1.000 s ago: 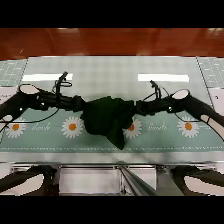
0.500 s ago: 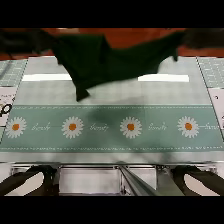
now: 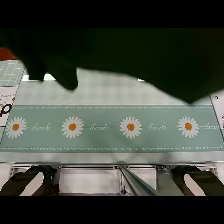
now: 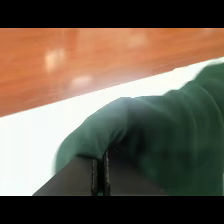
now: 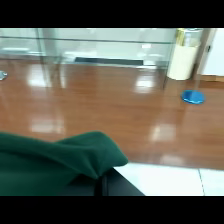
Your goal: Fold the shirts.
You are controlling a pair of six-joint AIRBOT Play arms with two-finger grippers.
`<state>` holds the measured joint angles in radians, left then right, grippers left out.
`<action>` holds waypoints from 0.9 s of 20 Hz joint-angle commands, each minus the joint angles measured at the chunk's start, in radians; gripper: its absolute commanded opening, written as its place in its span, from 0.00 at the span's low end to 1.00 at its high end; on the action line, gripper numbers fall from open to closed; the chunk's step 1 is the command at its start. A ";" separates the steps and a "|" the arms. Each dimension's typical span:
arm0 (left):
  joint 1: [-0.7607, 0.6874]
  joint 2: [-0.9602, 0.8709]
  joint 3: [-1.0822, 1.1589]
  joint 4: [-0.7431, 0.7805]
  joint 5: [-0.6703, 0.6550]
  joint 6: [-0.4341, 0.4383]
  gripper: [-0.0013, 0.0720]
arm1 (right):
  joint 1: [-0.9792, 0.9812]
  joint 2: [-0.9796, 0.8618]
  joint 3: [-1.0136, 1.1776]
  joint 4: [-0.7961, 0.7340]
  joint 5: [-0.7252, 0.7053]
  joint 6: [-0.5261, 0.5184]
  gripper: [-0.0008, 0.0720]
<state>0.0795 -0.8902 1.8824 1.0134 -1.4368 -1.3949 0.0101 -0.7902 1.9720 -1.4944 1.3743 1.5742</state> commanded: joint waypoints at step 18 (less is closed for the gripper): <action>-0.080 -0.196 -1.001 -0.118 0.635 -0.074 0.05 | -0.001 -0.435 -0.768 0.267 -0.288 -0.041 0.04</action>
<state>0.0319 -0.9108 0.9092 0.9634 -1.0595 -1.4982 0.0090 -1.0393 1.2102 -1.2652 1.2102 1.5372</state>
